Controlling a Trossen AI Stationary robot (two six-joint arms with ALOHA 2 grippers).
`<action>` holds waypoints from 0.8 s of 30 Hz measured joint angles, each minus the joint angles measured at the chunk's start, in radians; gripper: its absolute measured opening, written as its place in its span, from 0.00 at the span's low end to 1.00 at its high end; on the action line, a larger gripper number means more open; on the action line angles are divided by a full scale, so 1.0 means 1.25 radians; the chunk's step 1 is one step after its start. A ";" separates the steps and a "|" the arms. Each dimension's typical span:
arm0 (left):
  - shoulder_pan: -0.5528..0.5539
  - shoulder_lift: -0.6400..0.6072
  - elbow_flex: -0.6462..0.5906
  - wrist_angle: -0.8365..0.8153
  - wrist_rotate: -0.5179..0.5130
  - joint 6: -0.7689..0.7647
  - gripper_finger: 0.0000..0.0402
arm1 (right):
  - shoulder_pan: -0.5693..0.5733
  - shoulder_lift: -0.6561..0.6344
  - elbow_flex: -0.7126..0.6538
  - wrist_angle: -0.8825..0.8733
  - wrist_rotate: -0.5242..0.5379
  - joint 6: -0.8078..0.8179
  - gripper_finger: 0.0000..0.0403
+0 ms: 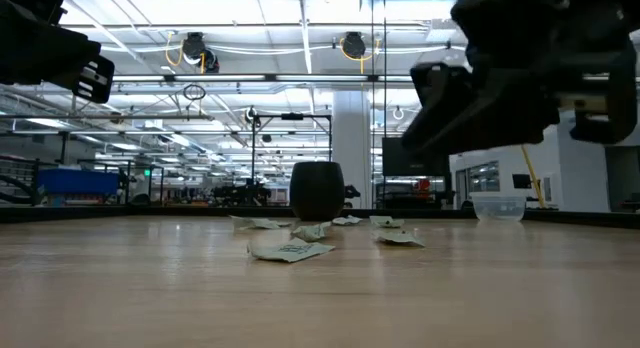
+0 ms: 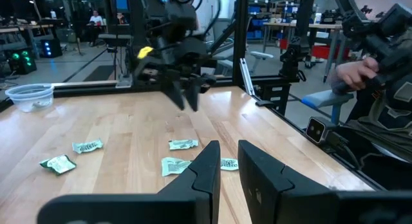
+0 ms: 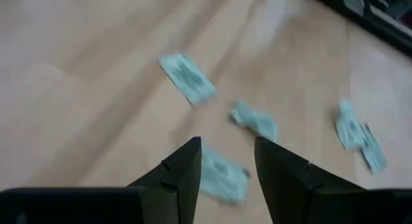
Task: Pick and place items into bin
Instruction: Put the stevia packet into the top transparent bin
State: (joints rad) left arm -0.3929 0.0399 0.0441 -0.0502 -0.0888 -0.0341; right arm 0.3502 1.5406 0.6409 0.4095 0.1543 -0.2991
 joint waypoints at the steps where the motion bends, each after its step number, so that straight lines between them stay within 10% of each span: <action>1: 0.000 0.000 0.000 0.000 0.000 0.000 0.16 | 0.008 0.010 0.012 0.001 0.000 0.001 0.35; 24: 0.000 0.000 0.000 0.000 0.000 0.000 0.16 | -0.008 0.227 0.193 -0.212 0.018 0.129 0.35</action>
State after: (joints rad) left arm -0.3927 0.0399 0.0441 -0.0502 -0.0883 -0.0341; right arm 0.3403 1.8248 0.8818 0.1439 0.1765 -0.1376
